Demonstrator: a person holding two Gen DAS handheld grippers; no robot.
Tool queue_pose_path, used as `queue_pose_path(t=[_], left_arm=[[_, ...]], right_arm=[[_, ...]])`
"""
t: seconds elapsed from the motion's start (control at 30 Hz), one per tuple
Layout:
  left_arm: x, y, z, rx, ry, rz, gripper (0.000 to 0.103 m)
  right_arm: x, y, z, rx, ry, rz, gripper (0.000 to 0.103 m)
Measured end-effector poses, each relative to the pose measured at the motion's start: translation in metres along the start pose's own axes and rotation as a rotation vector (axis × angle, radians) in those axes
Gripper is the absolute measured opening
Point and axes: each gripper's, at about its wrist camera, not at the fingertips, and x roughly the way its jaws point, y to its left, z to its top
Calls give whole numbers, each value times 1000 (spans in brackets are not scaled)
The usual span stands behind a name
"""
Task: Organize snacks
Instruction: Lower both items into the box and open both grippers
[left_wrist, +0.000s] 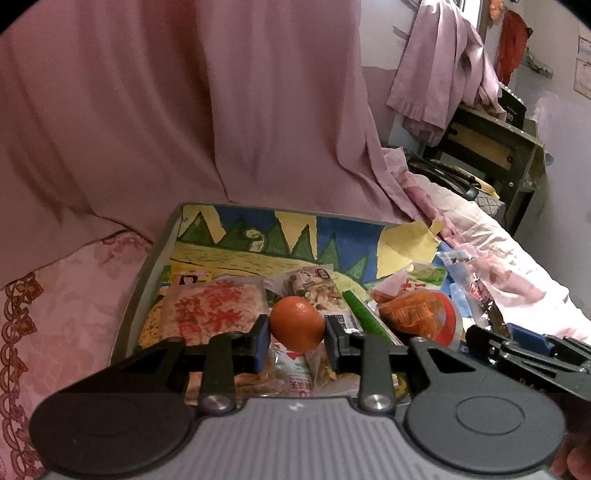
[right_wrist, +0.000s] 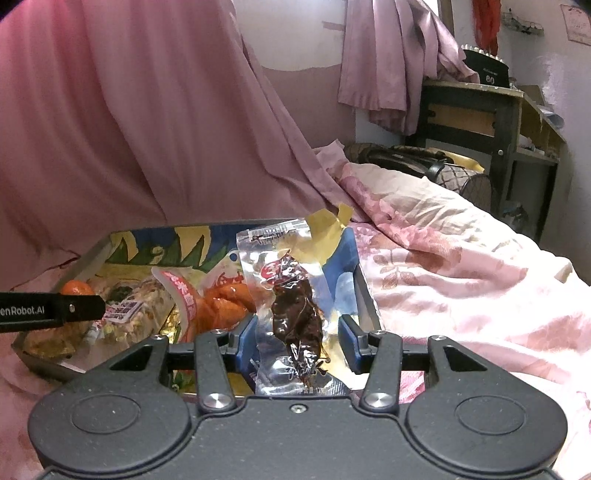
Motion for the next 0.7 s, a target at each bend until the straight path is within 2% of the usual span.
queue_pose_path(t=[0.7], left_arm=[[1,2,0,-19,-3,-8,35]], right_arm=[[6,3,-3,-8,29,6,50]])
